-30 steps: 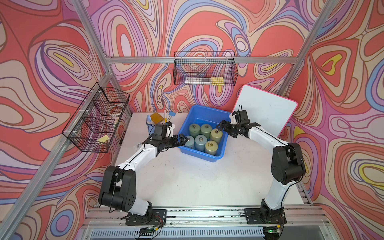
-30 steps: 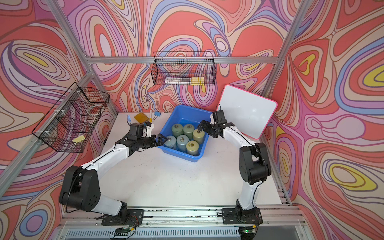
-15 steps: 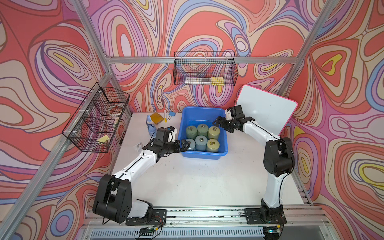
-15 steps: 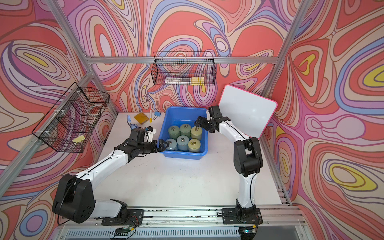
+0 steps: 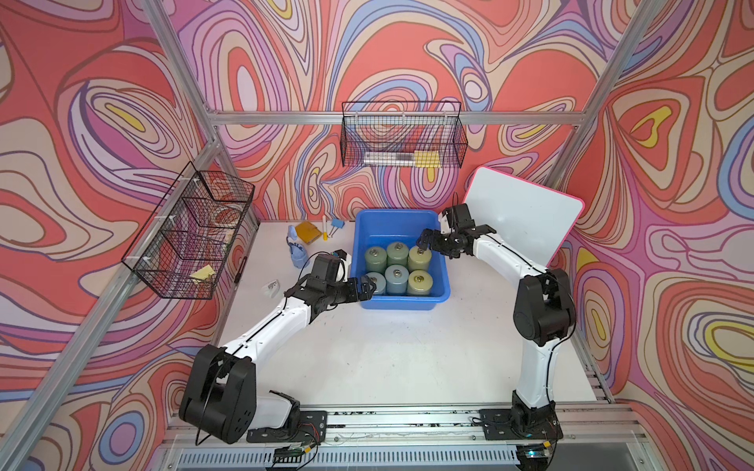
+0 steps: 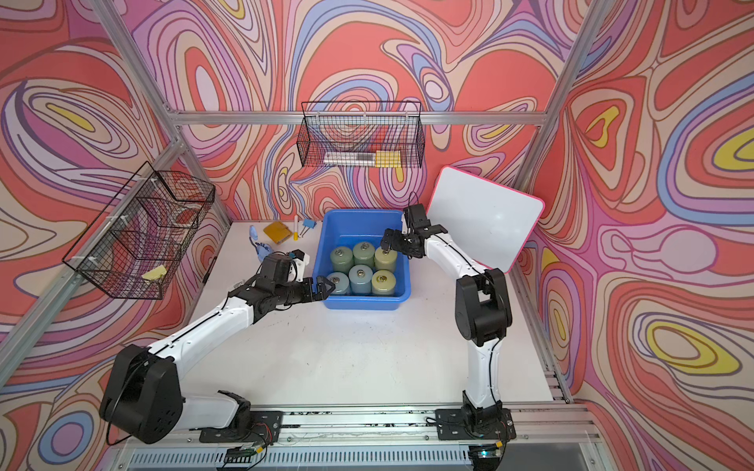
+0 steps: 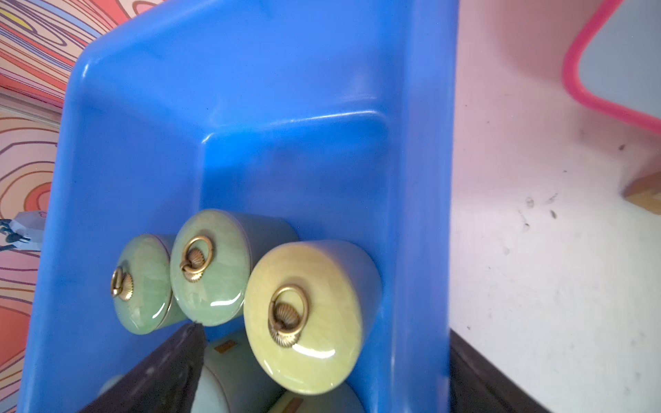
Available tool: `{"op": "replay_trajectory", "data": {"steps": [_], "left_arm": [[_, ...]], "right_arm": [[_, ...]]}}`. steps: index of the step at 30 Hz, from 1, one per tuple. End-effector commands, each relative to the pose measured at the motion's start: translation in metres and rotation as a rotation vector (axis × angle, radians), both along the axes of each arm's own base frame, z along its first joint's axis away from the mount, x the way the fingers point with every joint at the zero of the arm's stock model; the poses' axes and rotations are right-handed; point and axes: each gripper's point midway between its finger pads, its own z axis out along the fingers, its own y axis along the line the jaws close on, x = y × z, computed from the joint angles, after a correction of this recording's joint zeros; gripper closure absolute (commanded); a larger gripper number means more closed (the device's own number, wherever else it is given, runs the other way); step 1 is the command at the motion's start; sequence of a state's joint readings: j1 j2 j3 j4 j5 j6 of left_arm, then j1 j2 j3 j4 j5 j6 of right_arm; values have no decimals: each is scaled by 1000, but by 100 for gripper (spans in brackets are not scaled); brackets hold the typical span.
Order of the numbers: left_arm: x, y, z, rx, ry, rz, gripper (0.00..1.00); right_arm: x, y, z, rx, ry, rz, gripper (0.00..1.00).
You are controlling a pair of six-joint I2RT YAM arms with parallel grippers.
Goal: Take the tea canister out of the basket
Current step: Adjust the basket at the center of the board.
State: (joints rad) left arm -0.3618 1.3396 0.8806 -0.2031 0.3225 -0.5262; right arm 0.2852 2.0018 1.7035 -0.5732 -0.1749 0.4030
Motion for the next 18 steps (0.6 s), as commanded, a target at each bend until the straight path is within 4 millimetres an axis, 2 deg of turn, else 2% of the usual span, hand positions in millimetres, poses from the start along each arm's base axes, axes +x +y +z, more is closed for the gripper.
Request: {"op": "replay_trajectory", "data": {"steps": [1, 7, 10, 14, 18], "left_arm": [[4, 15, 27, 32, -109, 77, 1], [-5, 45, 44, 118, -175, 181, 1], [-11, 57, 53, 138, -221, 220, 1], [-19, 65, 53, 130, -257, 248, 1], [-24, 65, 51, 88, -300, 254, 1]], "right_arm": [[-13, -11, 39, -65, -70, 8, 2], [-41, -18, 52, -114, -34, 23, 2], [-55, -14, 54, -145, -11, 46, 2], [-65, 0, 54, -196, 0, 93, 2], [-64, 21, 48, -292, -19, 219, 2]]}}
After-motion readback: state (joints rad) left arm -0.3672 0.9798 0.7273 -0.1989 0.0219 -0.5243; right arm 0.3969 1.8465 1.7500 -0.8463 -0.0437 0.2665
